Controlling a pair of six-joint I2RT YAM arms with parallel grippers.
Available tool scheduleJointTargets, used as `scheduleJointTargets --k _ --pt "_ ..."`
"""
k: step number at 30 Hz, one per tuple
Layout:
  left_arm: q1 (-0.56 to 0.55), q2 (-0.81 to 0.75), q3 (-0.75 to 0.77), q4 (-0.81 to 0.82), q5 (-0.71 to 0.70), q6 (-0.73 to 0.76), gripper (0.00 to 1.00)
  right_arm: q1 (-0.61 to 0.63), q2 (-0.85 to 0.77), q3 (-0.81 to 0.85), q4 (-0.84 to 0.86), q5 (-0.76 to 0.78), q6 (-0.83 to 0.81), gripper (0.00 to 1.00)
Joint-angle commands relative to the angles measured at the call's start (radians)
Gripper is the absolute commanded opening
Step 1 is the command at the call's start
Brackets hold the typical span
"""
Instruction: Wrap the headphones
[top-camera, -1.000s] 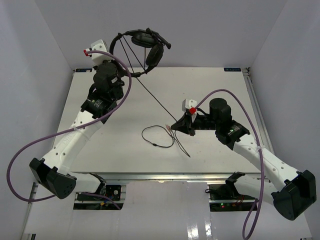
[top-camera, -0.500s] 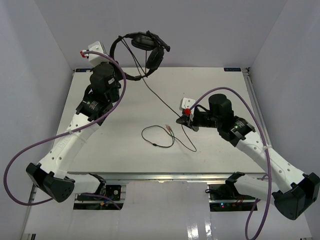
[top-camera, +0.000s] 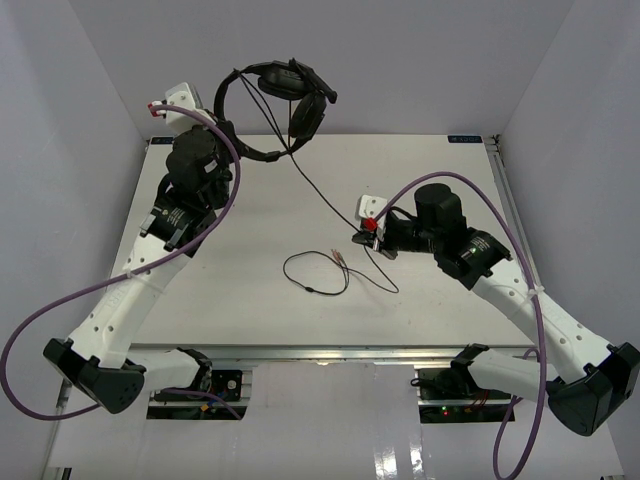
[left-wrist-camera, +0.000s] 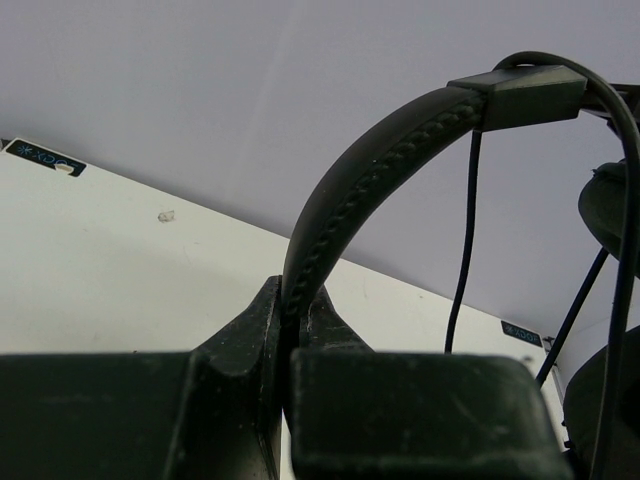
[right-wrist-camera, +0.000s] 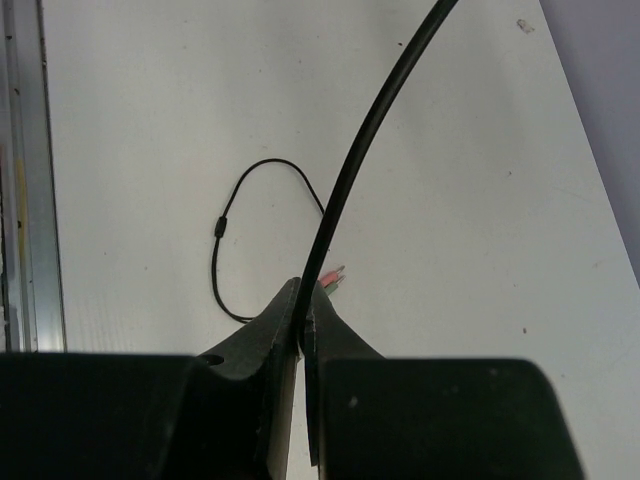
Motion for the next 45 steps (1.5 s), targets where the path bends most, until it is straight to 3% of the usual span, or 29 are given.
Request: scheduleJointTargets --k 1,14,24,30,37,45 --pt "0.010 0.022 0.058 0.037 -0.025 0.030 0.00 0.014 -0.023 0.047 -0.029 -0.041 -0.040 0.08" --pt "0.022 0.197 -0.069 0.065 0.006 0.097 0.00 0.052 0.003 0.220 -0.130 0.048 -0.126 0.08" --pt "0.003 0.261 -0.270 0.041 0.255 0.231 0.00 0.079 0.039 0.236 -0.094 0.373 -0.266 0.08" --pt "-0.003 0.164 -0.424 0.039 0.558 0.322 0.00 0.082 0.047 0.111 0.030 0.572 -0.369 0.10" --pt "-0.017 0.024 -0.512 0.021 0.885 0.396 0.00 0.074 0.076 0.049 0.086 0.556 -0.370 0.13" --pt "-0.080 -0.144 -0.547 -0.019 1.106 0.391 0.00 -0.035 0.141 0.050 0.085 0.224 -0.217 0.12"
